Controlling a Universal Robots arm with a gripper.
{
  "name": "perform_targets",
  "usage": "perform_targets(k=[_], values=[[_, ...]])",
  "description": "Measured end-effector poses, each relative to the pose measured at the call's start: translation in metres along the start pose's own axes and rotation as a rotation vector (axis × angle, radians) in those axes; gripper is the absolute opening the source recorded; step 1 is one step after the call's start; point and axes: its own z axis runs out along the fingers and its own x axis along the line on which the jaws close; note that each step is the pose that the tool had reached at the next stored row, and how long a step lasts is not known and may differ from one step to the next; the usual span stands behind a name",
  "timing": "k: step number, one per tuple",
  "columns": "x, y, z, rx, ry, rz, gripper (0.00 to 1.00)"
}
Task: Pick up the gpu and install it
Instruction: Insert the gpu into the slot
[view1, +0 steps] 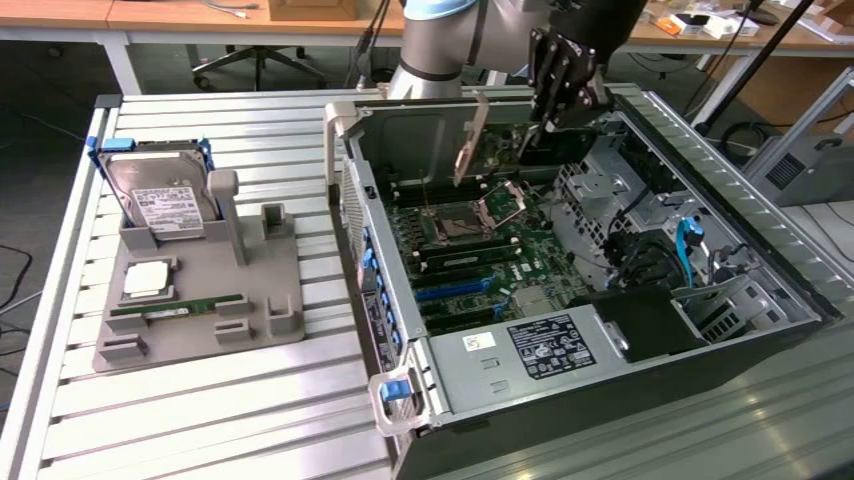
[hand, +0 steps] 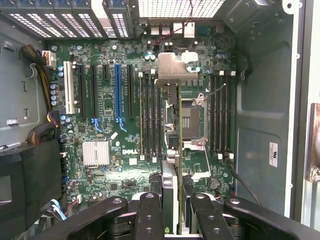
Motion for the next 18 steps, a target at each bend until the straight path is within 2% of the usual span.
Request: perform_targets(k=[18], values=[[0.0079, -0.0001, 0.0003, 0.0001, 0.0074, 0.0, 0.27]])
